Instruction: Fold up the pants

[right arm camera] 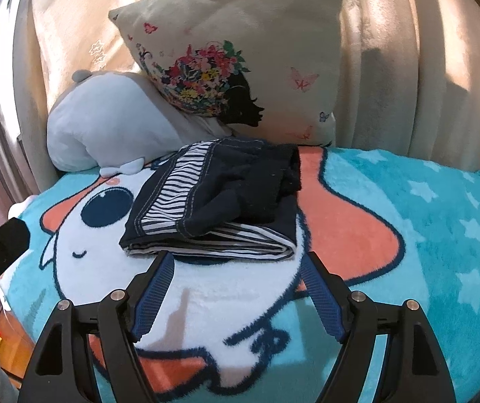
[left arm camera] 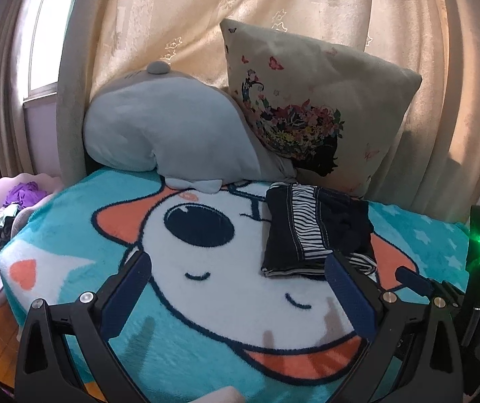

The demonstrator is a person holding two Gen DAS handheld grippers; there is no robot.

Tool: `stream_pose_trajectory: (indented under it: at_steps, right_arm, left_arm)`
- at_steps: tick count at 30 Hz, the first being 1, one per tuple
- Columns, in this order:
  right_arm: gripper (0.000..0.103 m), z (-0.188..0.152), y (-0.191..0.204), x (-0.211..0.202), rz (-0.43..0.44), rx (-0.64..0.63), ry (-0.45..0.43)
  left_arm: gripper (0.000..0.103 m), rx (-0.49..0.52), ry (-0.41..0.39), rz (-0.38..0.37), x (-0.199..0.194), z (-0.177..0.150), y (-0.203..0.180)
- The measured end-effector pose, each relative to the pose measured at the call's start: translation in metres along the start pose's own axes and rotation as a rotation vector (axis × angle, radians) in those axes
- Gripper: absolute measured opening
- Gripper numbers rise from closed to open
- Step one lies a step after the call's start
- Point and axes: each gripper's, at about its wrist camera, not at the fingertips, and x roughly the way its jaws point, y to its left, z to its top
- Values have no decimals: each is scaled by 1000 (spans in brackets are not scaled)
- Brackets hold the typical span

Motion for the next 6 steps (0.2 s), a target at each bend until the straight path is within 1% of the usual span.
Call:
stream_pose_trajectory:
  at_steps: [3, 6]
  right_arm:
    - [82, 1, 6, 2, 8, -14, 11]
    - [82, 2, 11, 4, 23, -21, 23]
  left_arm:
    - [103, -16, 18, -8, 4, 1, 5]
    - [103, -33, 30, 3, 6, 2, 11]
